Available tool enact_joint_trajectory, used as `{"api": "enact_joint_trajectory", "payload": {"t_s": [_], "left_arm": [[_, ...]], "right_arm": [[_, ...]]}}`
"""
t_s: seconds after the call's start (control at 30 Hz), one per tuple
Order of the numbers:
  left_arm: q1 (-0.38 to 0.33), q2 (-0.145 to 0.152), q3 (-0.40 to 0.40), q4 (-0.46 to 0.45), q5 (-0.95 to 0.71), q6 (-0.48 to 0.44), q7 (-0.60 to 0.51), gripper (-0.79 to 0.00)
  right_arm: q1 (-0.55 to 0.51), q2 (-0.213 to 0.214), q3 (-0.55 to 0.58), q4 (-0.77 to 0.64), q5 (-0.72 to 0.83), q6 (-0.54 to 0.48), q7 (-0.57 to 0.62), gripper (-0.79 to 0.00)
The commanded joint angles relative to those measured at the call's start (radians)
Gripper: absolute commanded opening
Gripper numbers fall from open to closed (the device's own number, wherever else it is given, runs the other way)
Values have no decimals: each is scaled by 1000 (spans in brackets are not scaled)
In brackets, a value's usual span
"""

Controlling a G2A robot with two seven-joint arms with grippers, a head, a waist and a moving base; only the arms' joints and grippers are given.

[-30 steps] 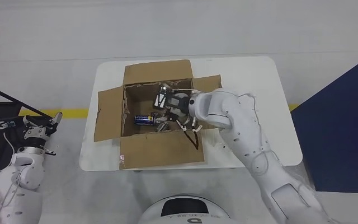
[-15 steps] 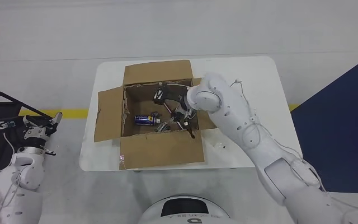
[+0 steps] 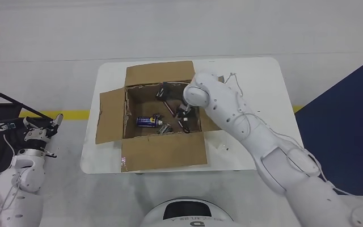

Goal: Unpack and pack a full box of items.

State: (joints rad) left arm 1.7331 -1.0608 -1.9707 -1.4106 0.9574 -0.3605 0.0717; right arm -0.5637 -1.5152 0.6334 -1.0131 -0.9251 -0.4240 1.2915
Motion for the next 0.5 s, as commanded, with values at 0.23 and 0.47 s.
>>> {"api": "enact_joint_trajectory", "payload": {"t_s": [0.23,0.47], "left_arm": [[0,0,0,0,0,0,0,0],[0,0,0,0,0,0,0,0]], "right_arm": [[70,-67,-103,152,11,-7,24,-46],[110,-118,-159,246,10,3,29,-489]]}}
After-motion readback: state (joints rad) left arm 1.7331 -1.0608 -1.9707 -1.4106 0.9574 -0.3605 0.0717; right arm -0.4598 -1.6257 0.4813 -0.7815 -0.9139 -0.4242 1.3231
